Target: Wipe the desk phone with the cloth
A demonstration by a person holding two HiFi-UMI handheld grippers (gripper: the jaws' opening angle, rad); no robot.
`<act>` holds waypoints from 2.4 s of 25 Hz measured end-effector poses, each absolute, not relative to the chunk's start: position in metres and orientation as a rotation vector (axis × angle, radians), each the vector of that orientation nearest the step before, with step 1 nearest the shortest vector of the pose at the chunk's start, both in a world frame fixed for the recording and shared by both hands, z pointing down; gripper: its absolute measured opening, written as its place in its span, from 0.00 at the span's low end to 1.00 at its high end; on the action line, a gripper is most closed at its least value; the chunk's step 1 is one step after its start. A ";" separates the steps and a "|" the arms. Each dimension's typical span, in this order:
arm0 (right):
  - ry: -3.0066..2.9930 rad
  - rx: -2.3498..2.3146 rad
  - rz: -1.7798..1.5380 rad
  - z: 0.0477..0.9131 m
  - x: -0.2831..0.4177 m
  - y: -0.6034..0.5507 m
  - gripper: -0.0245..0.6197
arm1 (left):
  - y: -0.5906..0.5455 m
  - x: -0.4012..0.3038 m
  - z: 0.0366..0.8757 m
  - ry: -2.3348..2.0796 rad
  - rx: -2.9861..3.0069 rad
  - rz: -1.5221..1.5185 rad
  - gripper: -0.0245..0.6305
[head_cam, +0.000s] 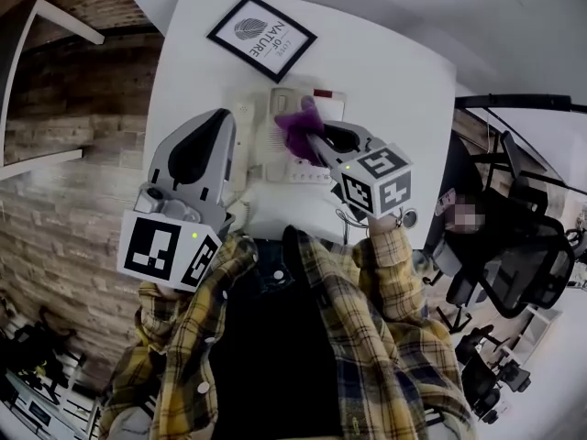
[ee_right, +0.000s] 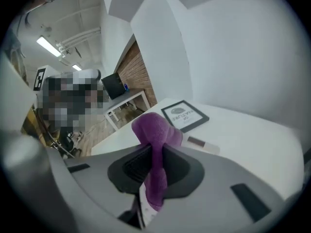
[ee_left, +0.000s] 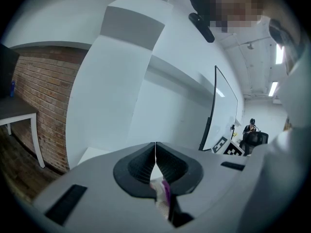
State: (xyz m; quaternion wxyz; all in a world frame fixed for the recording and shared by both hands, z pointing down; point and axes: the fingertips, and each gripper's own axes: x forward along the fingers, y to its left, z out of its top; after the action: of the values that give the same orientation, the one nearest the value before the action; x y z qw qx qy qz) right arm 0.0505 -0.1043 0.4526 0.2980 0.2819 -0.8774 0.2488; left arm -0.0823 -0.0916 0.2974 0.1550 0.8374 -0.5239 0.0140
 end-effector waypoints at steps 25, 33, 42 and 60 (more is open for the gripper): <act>-2.283 0.848 0.676 0.490 0.055 -0.168 0.14 | -0.103 -0.086 0.303 -1.510 2.371 0.055 0.06; -2.253 0.795 0.712 0.503 0.054 -0.129 0.14 | -0.099 -0.081 0.304 -1.486 2.388 0.055 0.06; -2.228 0.777 0.768 0.514 0.059 -0.094 0.13 | -0.093 -0.078 0.302 -1.461 2.412 0.060 0.06; -2.156 0.726 0.926 0.539 0.066 -0.013 0.13 | -0.090 -0.062 0.304 -1.374 2.462 0.077 0.06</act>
State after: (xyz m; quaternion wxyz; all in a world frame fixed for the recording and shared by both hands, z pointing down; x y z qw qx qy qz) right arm 0.0662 -0.0134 0.5390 0.3362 0.2782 -0.8267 0.3552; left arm -0.0623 -0.0899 0.3036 0.1601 0.8617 -0.4808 0.0271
